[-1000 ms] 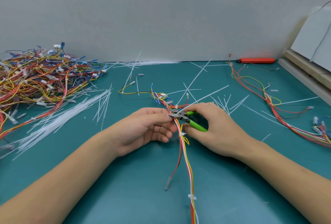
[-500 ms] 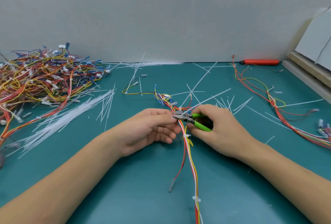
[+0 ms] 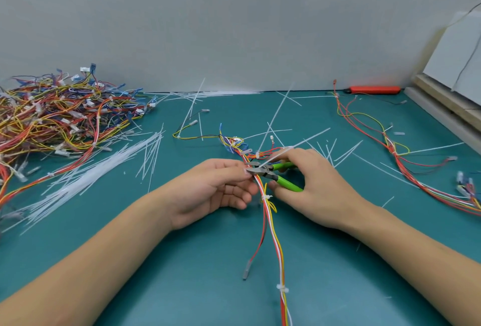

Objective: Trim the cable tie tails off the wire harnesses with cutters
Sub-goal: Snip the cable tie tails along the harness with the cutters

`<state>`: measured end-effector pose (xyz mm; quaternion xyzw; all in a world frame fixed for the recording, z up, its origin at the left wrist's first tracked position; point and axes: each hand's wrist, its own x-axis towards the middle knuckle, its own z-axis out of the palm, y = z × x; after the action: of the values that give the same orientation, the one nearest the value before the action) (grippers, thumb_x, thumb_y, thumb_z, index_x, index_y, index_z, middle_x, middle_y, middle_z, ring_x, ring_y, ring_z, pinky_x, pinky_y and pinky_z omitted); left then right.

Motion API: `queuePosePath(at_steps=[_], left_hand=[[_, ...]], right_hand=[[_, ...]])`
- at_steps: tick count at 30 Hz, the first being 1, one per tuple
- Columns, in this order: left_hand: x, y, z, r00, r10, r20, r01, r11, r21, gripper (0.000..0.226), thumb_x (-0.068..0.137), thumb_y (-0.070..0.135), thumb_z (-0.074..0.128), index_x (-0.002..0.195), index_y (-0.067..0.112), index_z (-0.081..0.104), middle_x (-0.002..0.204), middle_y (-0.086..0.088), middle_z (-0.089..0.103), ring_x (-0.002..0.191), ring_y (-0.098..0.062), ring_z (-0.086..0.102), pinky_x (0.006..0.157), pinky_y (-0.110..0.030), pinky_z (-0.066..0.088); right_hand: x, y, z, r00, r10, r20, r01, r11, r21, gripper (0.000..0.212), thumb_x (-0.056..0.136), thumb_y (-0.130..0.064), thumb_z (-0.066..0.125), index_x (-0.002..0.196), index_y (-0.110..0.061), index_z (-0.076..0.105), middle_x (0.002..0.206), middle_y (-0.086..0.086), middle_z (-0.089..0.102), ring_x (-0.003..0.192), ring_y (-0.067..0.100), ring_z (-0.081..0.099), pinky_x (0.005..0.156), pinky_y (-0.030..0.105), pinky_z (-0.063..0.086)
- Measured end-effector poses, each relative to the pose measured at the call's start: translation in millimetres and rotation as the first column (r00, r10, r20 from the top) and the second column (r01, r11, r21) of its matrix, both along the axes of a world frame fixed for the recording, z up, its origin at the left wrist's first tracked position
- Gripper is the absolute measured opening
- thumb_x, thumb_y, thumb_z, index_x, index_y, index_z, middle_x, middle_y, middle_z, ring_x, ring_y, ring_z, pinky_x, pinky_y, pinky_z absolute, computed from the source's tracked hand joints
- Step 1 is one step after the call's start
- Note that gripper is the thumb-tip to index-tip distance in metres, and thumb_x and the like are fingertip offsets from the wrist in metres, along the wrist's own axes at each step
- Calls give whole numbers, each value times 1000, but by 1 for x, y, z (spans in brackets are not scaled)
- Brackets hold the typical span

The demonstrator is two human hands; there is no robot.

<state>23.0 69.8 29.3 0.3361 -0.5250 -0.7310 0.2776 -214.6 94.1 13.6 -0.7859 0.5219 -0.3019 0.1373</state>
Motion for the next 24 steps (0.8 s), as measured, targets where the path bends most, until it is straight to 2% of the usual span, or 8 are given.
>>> queuePosePath(at_steps=[3,6,9,12,14,16,19,24], left_hand=[[0,0,1,1000,1,4,-1,1000,-3,13,90,21,66,91,10,72,87,-13,70,69,-17,65,64,-24,56],[-1,0,1,1000,4,4,-4,1000,0,13,90,21,65,92,9,71,86,-13,70,68,-18,65,64,-25,56],[0,0,0,1000,5,-5,-5,1000,4,13,90,21,65,91,11,74,84,-12,70,67,-18,64,63,-25,55],[1,0,1,1000,7,-13,-7,1000,8,14,91,20,64,94,9,71,85,-13,70,68,-18,65,63,-25,55],[2,0,1,1000,6,-16,-6,1000,10,16,91,20,64,97,7,70,87,-13,70,69,-18,65,63,-25,56],[1,0,0,1000,2,-14,-1,1000,13,16,91,21,66,96,7,70,88,-14,70,69,-18,65,64,-25,56],[1,0,0,1000,-3,-6,3,1000,8,14,91,22,66,93,10,73,88,-13,70,69,-17,65,64,-25,56],[1,0,0,1000,5,-10,-5,1000,15,15,90,21,67,95,8,72,88,-15,70,69,-18,66,63,-25,56]], right_hand=[[0,0,-1,1000,-1,-13,0,1000,-10,30,87,-30,77,116,-32,68,105,-17,65,104,10,55,94,29,45],[-1,-1,0,1000,-17,4,17,1000,11,12,87,-32,77,93,-33,67,84,-12,63,88,13,55,82,33,47],[-1,-1,-2,997,-30,67,27,998,50,24,87,-30,75,72,-28,57,62,-6,54,63,15,47,64,37,45],[1,-1,-4,995,-28,91,23,998,54,29,87,-28,76,68,-28,54,59,-8,50,59,13,43,59,35,41],[2,-1,-3,994,-26,104,21,999,49,23,86,-28,78,73,-29,59,62,-10,55,62,12,49,63,36,46],[3,0,-1,995,-20,102,14,998,56,11,85,-31,79,88,-31,68,77,-14,65,78,11,60,78,42,52],[4,2,0,998,-51,33,49,997,54,29,83,-39,76,111,-39,68,104,-21,65,108,11,57,100,47,46],[5,4,4,999,-42,24,40,998,53,37,84,-38,74,120,-40,66,114,-22,62,116,11,54,105,48,43]])
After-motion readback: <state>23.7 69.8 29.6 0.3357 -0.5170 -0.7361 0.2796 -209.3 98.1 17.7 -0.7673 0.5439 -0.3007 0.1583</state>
